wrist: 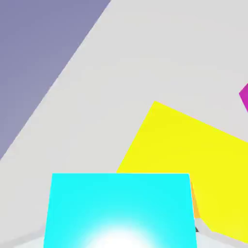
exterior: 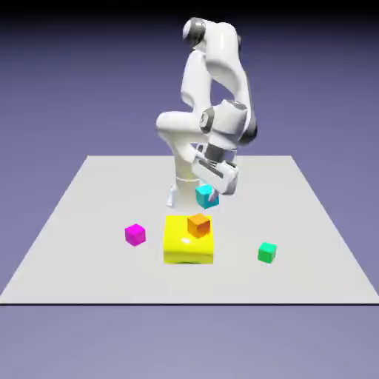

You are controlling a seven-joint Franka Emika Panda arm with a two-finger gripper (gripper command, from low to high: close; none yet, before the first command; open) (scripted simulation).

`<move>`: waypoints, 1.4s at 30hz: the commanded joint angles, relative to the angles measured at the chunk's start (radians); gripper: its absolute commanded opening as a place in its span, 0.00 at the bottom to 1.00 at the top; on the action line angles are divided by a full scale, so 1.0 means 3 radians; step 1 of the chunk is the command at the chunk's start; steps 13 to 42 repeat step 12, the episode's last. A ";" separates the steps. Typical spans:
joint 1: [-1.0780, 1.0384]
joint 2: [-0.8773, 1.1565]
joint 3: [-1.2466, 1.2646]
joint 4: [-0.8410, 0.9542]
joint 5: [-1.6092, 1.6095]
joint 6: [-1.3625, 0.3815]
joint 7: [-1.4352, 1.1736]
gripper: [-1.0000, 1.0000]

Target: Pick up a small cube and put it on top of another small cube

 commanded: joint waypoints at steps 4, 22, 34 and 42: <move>-0.0237 0.0162 0.0226 -0.0062 -0.0069 0.0252 0.0119 0.00; -0.0675 0.0534 0.0577 -0.0153 -0.0209 0.0789 0.0268 1.00; -0.0675 0.0534 0.0577 -0.0153 -0.0209 0.0789 0.0268 1.00; -0.0675 0.0534 0.0577 -0.0153 -0.0209 0.0789 0.0268 1.00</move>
